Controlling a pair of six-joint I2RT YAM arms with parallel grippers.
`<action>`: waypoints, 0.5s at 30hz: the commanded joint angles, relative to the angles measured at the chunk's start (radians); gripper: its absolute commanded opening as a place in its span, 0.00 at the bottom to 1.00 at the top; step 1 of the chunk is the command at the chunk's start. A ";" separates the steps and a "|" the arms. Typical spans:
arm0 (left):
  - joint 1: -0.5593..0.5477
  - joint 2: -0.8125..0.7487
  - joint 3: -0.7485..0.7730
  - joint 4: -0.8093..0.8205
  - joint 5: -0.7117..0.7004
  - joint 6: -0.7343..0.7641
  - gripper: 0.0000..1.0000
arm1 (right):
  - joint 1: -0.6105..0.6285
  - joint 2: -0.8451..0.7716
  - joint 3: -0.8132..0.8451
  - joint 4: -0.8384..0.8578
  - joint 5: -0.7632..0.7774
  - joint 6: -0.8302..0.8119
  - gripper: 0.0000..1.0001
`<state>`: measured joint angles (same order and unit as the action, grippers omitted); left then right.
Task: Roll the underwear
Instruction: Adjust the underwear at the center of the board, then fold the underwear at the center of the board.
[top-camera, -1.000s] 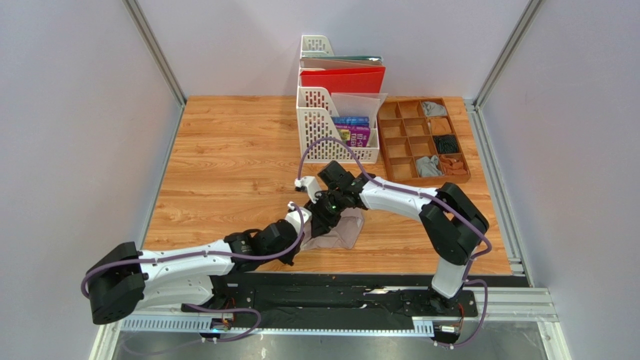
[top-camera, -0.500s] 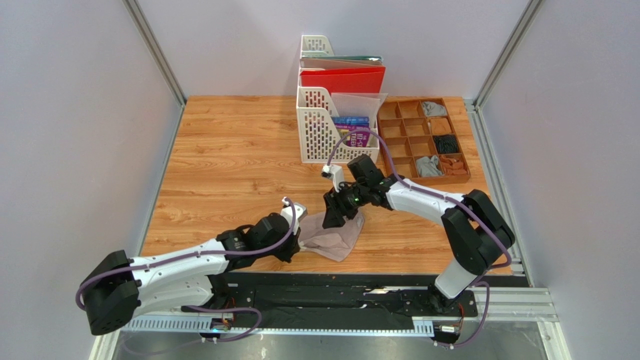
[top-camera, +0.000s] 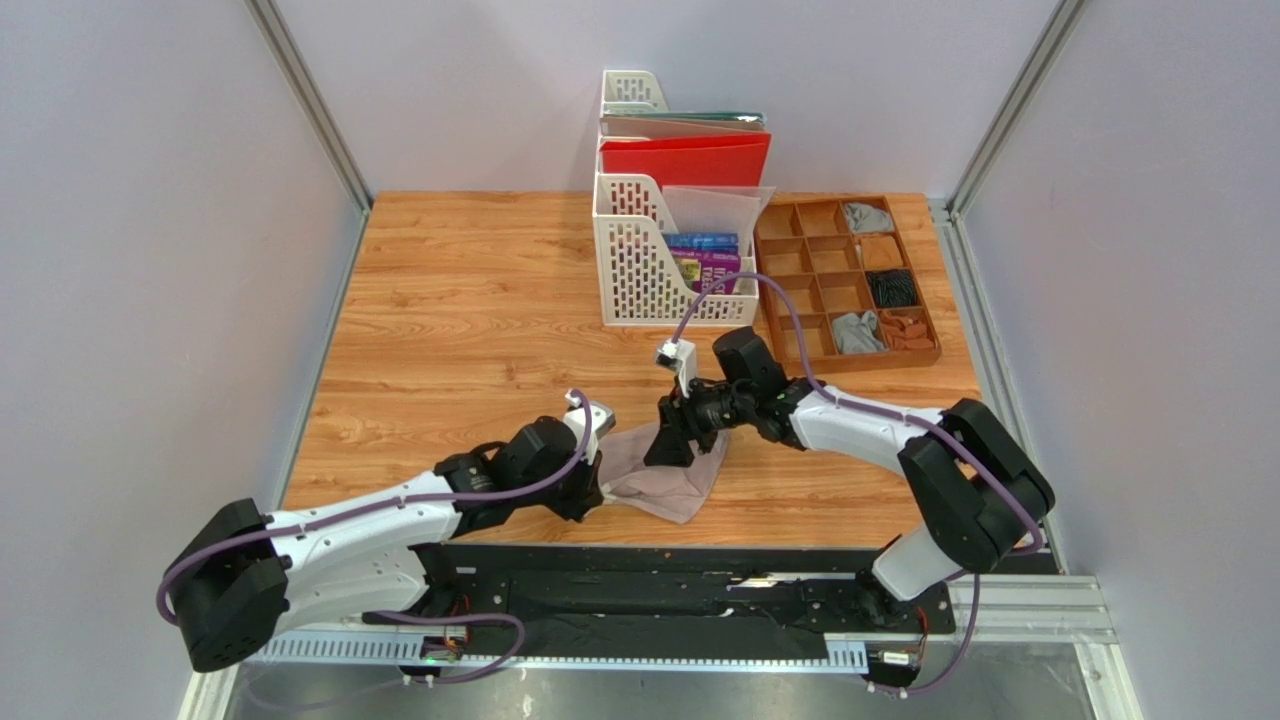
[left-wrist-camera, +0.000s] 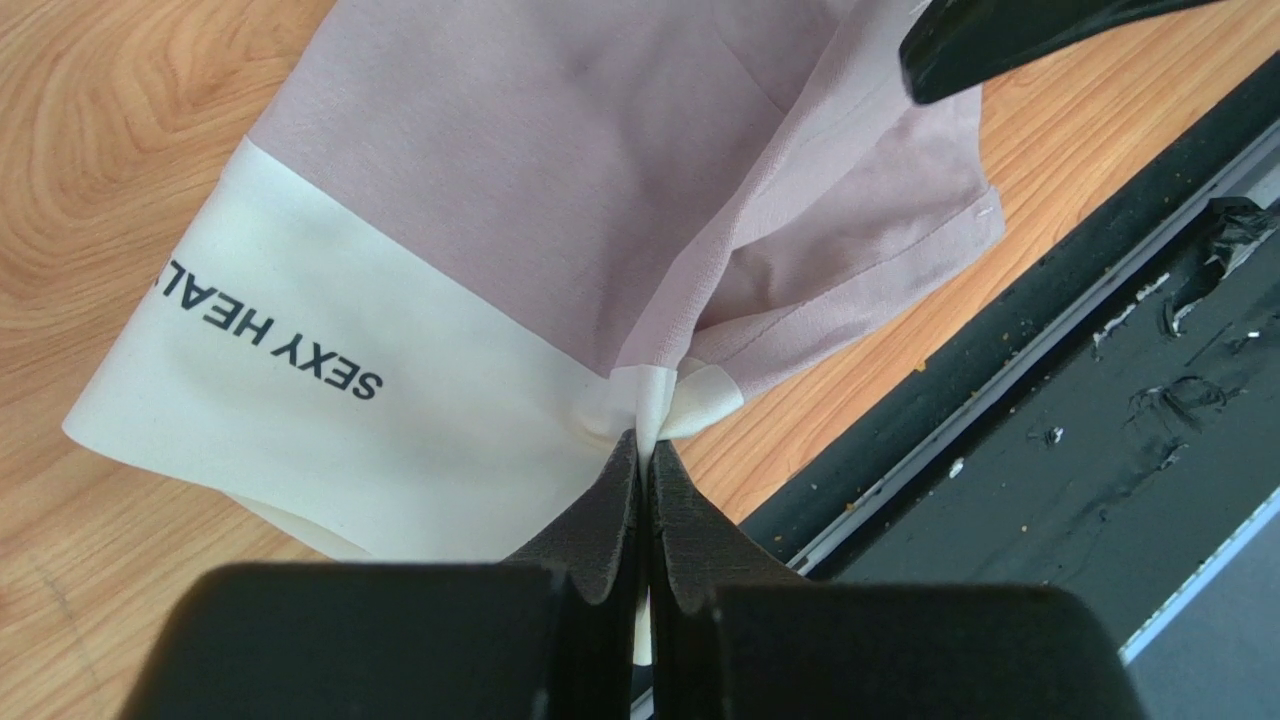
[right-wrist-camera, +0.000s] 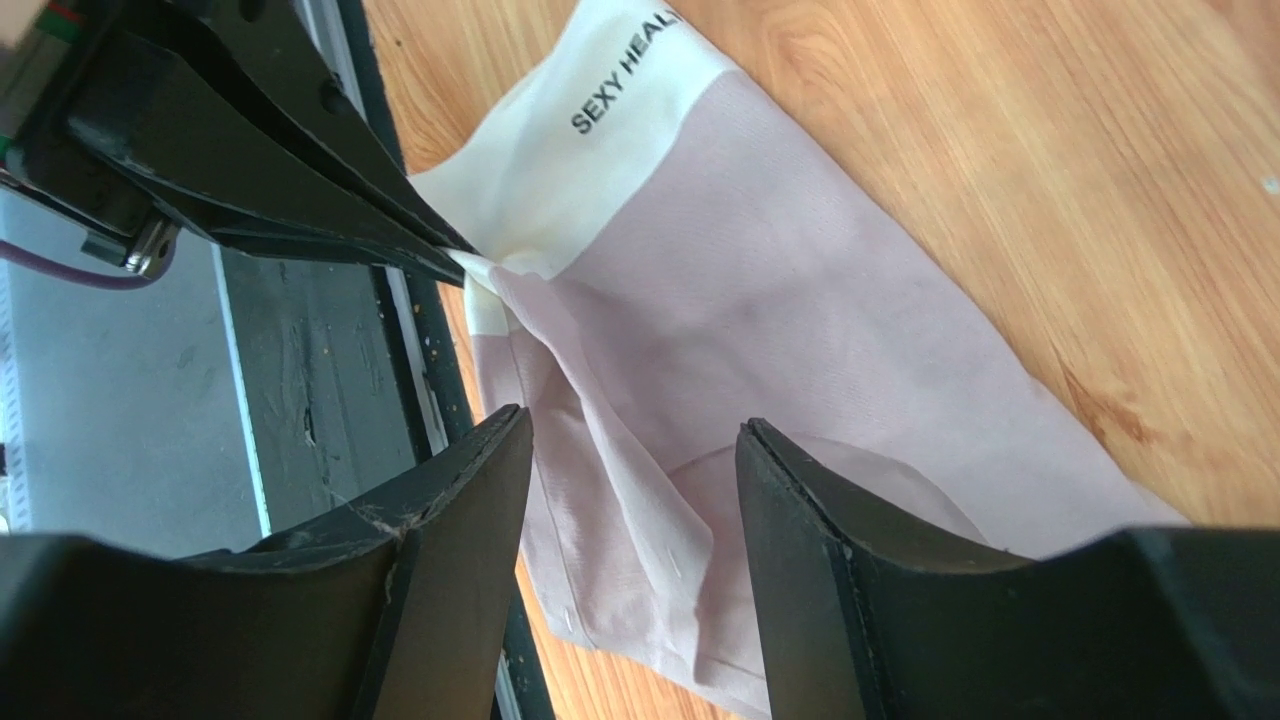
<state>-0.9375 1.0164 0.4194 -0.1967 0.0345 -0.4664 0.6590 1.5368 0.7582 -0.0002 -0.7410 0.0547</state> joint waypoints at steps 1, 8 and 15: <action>0.006 -0.002 0.038 0.010 0.035 0.003 0.00 | 0.013 0.032 0.004 0.129 -0.024 -0.004 0.57; 0.011 -0.013 0.035 0.000 0.025 0.002 0.00 | 0.039 0.106 0.062 0.085 -0.080 -0.039 0.57; 0.040 -0.006 0.038 -0.004 0.038 -0.014 0.00 | 0.094 0.123 0.059 0.063 -0.101 -0.049 0.54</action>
<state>-0.9157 1.0161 0.4202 -0.2016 0.0532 -0.4683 0.7265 1.6592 0.7921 0.0528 -0.7959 0.0368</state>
